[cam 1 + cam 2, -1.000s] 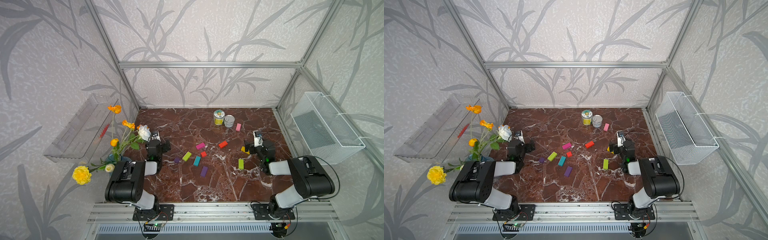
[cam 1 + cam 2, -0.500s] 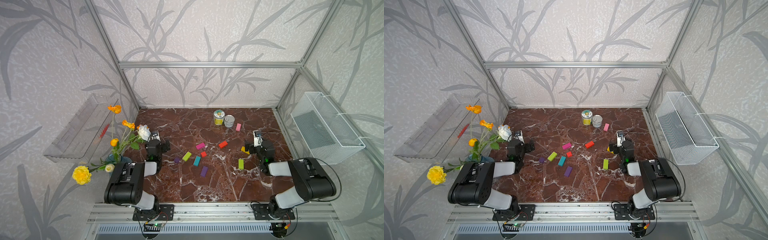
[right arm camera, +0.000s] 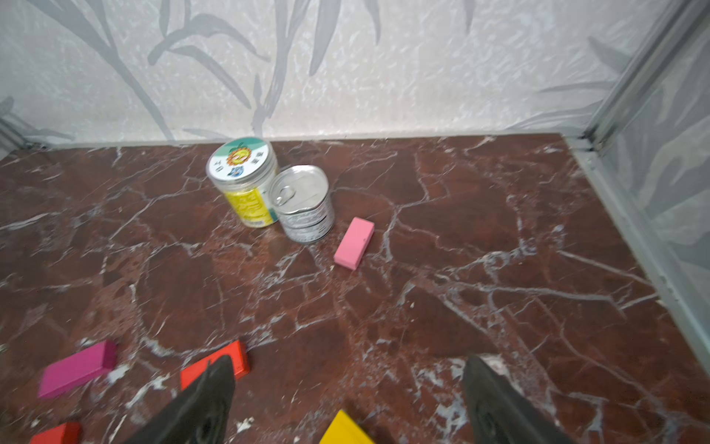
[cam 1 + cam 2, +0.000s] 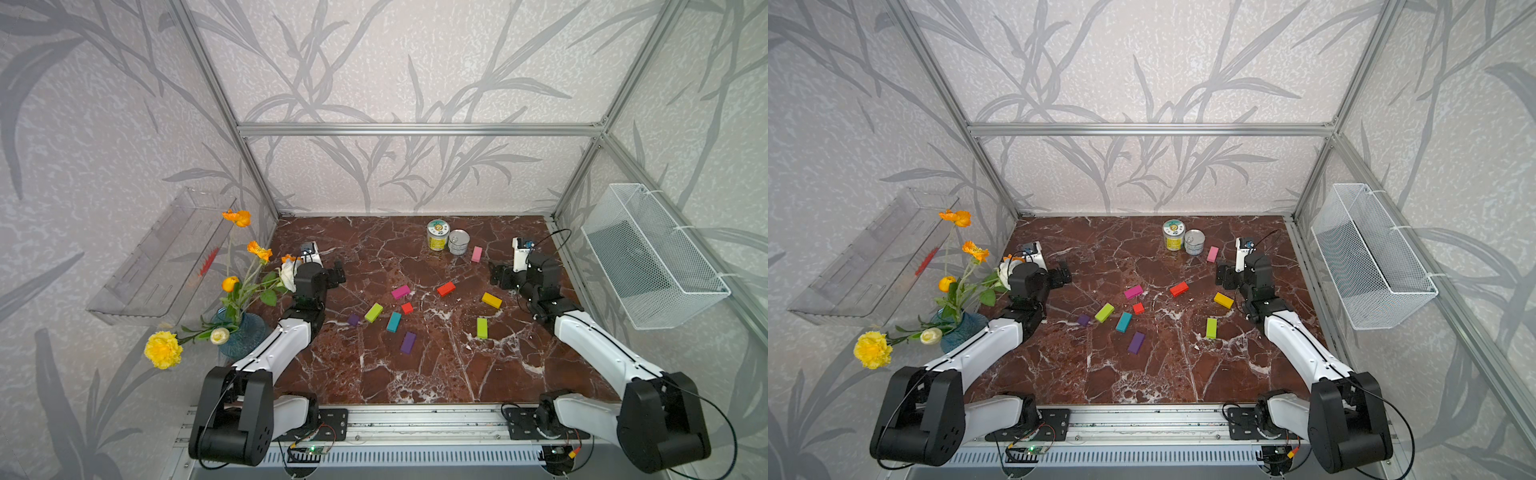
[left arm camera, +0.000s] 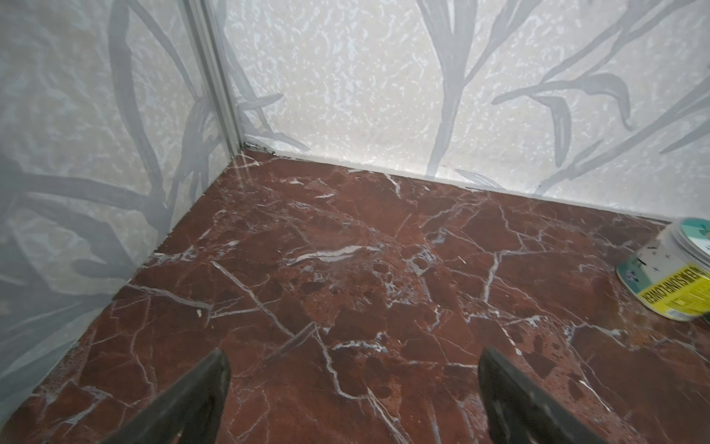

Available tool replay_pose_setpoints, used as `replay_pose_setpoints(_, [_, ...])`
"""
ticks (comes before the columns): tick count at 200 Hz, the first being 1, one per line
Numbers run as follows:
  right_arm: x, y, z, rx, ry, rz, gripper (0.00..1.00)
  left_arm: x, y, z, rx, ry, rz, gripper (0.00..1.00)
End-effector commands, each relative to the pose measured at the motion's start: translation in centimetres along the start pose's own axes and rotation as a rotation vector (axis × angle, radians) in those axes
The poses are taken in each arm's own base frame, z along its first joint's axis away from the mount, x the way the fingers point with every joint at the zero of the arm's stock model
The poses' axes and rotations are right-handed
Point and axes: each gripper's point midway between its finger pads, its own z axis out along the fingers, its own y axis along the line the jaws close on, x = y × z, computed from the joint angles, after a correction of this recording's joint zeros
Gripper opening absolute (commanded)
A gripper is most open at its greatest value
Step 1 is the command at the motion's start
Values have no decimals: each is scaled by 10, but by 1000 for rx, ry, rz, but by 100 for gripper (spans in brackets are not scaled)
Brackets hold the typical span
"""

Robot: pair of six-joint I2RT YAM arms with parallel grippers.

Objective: Assemble the letter v with building blocks
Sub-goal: Move the building block to the center of the board.

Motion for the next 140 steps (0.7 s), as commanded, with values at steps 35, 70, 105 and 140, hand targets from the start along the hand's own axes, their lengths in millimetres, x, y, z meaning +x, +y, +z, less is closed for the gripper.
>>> replay_pose_setpoints(35, [52,56,-6,-170,236,53,84,11,-47,-4,178,81,10,95])
replay_pose_setpoints(70, [63,89,4,-277,298,93,64,23,-82,3,311,153,-3,80])
replay_pose_setpoints(105, [78,132,19,-375,356,87,37,33,-111,10,377,209,31,57])
replay_pose_setpoints(140, [90,169,39,-479,419,136,7,45,-129,20,430,278,31,28])
